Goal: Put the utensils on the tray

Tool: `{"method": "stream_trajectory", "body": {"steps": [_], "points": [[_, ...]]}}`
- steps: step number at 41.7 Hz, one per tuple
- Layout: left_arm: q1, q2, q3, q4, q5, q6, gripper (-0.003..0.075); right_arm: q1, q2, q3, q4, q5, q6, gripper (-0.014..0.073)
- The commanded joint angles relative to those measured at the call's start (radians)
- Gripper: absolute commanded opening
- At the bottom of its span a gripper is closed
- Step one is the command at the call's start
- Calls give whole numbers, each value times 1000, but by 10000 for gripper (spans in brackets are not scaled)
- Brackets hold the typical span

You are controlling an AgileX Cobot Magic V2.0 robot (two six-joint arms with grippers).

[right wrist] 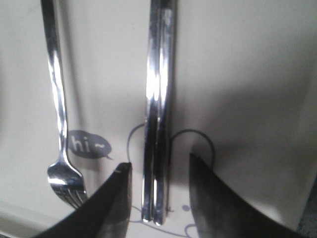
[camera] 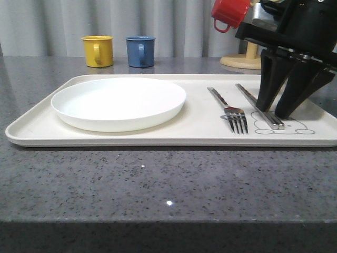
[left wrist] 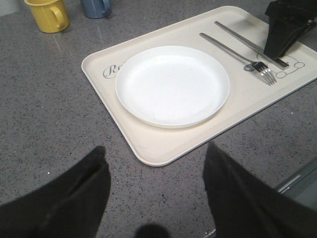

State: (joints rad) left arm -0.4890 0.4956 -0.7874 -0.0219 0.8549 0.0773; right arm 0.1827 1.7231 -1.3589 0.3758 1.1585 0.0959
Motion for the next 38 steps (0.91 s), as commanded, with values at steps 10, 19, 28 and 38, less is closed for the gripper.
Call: {"method": "stream_trajectory", "body": {"steps": [10,19,28,38], "points": [[-8,8,-26,-5,-73,-10,407,0,-268,-21,-198,89,-108,362],[-8,8,-26,-5,-73,-10,407,-149,-387,43,-316,113,-124,362],[-8,8,-26,-5,-73,-10,407,-374,-363,93,-309,91,-184,362],[-8,8,-26,-5,-73,-10,407,-441,-261,93,-319,55,-203,362]]}}
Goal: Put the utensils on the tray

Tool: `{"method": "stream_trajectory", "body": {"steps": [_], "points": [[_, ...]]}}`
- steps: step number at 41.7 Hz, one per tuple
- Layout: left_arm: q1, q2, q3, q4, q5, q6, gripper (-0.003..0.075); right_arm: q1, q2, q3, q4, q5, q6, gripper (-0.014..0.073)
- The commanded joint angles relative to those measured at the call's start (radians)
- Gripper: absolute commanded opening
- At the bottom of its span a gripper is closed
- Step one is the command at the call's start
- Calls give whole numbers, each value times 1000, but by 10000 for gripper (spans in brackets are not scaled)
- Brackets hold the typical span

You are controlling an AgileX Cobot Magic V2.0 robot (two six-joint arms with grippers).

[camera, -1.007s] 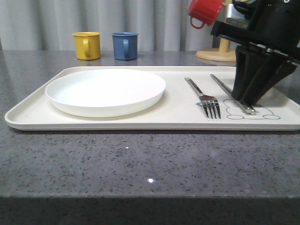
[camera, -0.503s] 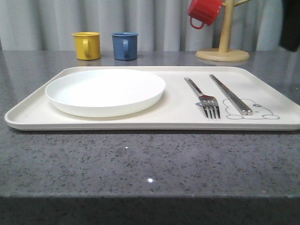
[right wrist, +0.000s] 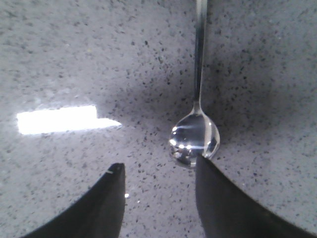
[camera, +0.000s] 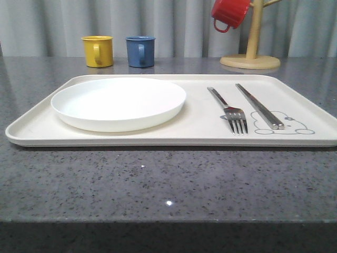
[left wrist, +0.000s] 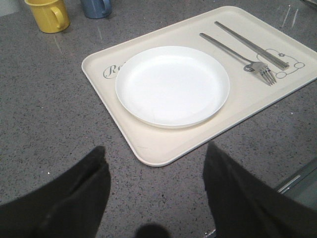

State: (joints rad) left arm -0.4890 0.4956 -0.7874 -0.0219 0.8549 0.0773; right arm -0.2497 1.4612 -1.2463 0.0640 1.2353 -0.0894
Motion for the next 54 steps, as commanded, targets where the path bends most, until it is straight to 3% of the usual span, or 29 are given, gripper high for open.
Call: {"method": "stream_trajectory", "body": {"steps": [1,7,29,46,54], "points": [[-8,8,-26,-5,-73,-10,407,-9,14,-20,-10,-28,-18,362],[-8,8,-26,-5,-73,-10,407,-9,63,-21,-64,-80,-18,362],[-8,8,-26,-5,-73,-10,407,-9,115,-21,-70,-265,-18,360],[-8,8,-26,-5,-73,-10,407,-30,142,-21,-43,-252,-17,360],[-8,8,-26,-5,-73,-10,407,-30,161,-21,-24,-222,-17,217]]}}
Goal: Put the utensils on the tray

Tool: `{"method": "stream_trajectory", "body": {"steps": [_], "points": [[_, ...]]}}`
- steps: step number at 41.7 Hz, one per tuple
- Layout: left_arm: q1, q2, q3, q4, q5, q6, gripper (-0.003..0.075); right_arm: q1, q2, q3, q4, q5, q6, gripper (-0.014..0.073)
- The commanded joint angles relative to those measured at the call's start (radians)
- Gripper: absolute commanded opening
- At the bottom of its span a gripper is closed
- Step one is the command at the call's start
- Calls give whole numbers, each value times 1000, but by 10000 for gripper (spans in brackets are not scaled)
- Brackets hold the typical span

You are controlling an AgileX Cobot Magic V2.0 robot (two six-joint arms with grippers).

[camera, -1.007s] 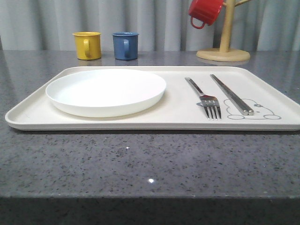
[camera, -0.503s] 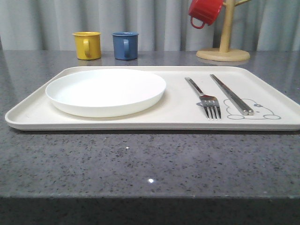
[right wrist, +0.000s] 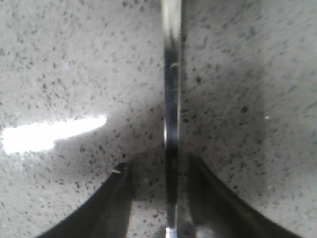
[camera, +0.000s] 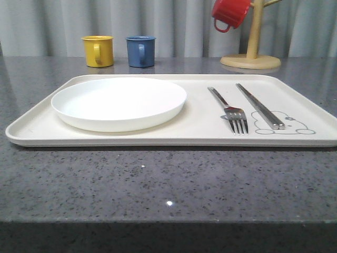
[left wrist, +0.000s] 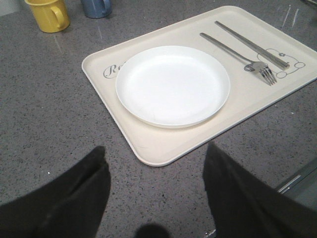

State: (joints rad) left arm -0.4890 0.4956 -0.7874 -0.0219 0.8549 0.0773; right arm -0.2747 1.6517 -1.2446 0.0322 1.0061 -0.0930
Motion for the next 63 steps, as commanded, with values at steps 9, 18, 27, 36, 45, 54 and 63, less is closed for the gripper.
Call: {"method": "stream_trajectory", "body": {"steps": [9,18,27,36,45,54,63], "points": [[-8,8,-26,-5,-73,-10,407,-5,-27,-22,8,10,-13,72],[-8,8,-26,-5,-73,-10,407,-5,-31,-22,16,27,-13,36],[-8,8,-26,-5,-73,-10,407,-4,-73,-24,25,31,-13,36],[-8,8,-26,-5,-73,-10,407,24,-144,-34,69,49,-13,36],[-8,8,-26,-5,-73,-10,407,157,-159,-108,123,177,-13,36],[-8,8,-26,-5,-73,-10,407,314,-149,-111,202,189,-9,36],[-8,8,-26,-5,-73,-10,407,350,-81,-111,408,115,-1,36]]}}
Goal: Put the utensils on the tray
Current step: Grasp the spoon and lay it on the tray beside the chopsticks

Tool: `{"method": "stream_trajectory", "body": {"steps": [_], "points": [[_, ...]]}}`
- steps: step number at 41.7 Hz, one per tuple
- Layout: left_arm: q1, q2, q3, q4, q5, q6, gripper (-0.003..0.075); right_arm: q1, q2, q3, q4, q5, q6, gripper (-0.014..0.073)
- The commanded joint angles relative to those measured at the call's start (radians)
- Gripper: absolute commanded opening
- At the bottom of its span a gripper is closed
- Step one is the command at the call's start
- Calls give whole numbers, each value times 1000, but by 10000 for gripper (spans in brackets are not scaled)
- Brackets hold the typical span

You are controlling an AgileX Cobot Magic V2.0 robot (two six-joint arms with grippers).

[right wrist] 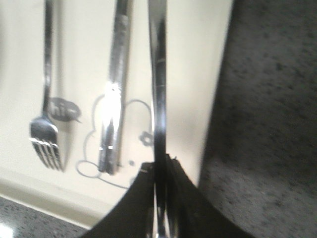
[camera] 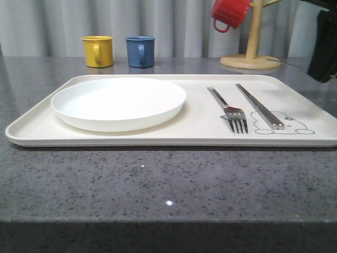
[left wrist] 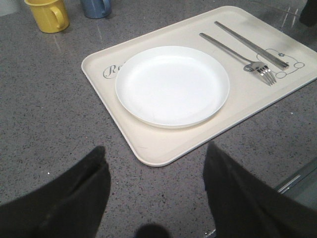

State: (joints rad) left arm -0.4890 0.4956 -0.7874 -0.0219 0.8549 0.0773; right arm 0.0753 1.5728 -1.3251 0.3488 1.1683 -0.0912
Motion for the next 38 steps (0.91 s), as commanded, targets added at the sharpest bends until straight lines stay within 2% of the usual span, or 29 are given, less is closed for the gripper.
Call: {"method": "stream_trajectory", "body": {"steps": [1,15,26,30,36,38], "points": [[-8,8,-26,-5,-73,-10,407,0,7,-31,103,-54,-3,36],[-8,8,-26,-5,-73,-10,407,0,97,-31,100,-175,55,36],[-8,8,-26,-5,-73,-10,407,0,100,-31,37,-179,103,44],[-8,8,-26,-5,-73,-10,407,0,100,-31,23,-170,104,104],[-8,8,-26,-5,-73,-10,407,0,100,-31,23,-172,104,281],[-8,8,-26,-5,-73,-10,407,0,100,-31,23,-181,104,310]]}}
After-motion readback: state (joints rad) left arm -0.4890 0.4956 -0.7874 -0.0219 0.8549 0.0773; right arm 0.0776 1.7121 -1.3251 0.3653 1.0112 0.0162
